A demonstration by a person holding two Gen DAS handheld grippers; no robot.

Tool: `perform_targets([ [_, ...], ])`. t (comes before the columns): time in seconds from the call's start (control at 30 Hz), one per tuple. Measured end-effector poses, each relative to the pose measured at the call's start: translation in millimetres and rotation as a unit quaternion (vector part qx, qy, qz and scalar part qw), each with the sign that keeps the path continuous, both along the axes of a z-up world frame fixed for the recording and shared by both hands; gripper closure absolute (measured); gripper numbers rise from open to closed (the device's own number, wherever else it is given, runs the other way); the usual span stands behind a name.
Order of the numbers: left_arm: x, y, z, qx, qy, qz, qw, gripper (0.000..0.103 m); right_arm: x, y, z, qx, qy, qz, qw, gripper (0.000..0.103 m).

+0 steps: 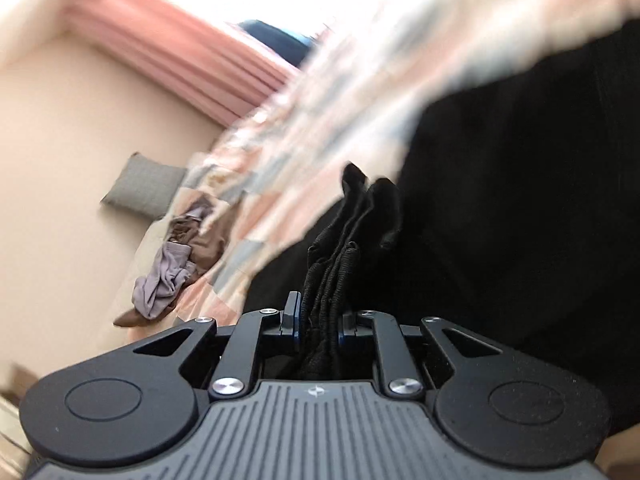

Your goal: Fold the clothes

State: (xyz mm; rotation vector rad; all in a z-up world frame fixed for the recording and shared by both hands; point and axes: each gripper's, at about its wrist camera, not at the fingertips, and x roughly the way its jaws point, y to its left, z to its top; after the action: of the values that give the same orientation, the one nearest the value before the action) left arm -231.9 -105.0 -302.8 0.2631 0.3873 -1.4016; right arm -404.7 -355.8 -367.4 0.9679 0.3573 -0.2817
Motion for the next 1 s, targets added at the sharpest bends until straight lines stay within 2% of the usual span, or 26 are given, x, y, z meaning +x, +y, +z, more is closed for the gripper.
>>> perform_targets([
  [0.07, 10, -3, 1, 0.005, 0.014, 0.014, 0.9998, 0.088, -11, 2, 5, -0.018, 0.002, -0.012, 1.0, 0.087],
  [0.23, 22, -21, -24, 0.067, 0.017, 0.04, 0.9968, 0.088, -27, -6, -31, 0.039, 0.043, -0.045, 0.997, 0.088],
  [0.3, 25, -26, -34, 0.089, 0.018, 0.05, 0.9947, 0.088, -27, -3, -24, 0.016, 0.032, -0.048, 0.998, 0.088],
  [0.47, 26, -24, -26, 0.069, 0.011, 0.055, 0.996, 0.088, -27, 3, -7, -0.043, 0.005, -0.053, 0.998, 0.088],
  [0.57, 23, -33, -32, 0.08, 0.003, 0.043, 0.9959, 0.088, -28, 6, 1, -0.075, -0.007, -0.058, 0.995, 0.089],
  [0.67, 19, -40, -41, 0.093, 0.0, 0.035, 0.995, 0.088, -31, -6, -31, -0.023, 0.033, -0.085, 0.996, 0.089],
  [0.73, 17, -41, -43, 0.097, -0.007, 0.035, 0.9947, 0.088, -36, -10, -53, 0.022, 0.04, -0.099, 0.994, 0.089],
  [0.87, 21, -44, -44, 0.096, 0.001, 0.036, 0.9947, 0.088, -31, 1, -39, -0.009, 0.032, -0.097, 0.995, 0.089],
  [1.0, 18, -49, -50, 0.108, -0.012, 0.04, 0.9933, 0.088, -27, -7, -55, 0.014, 0.046, -0.091, 0.995, 0.091],
])
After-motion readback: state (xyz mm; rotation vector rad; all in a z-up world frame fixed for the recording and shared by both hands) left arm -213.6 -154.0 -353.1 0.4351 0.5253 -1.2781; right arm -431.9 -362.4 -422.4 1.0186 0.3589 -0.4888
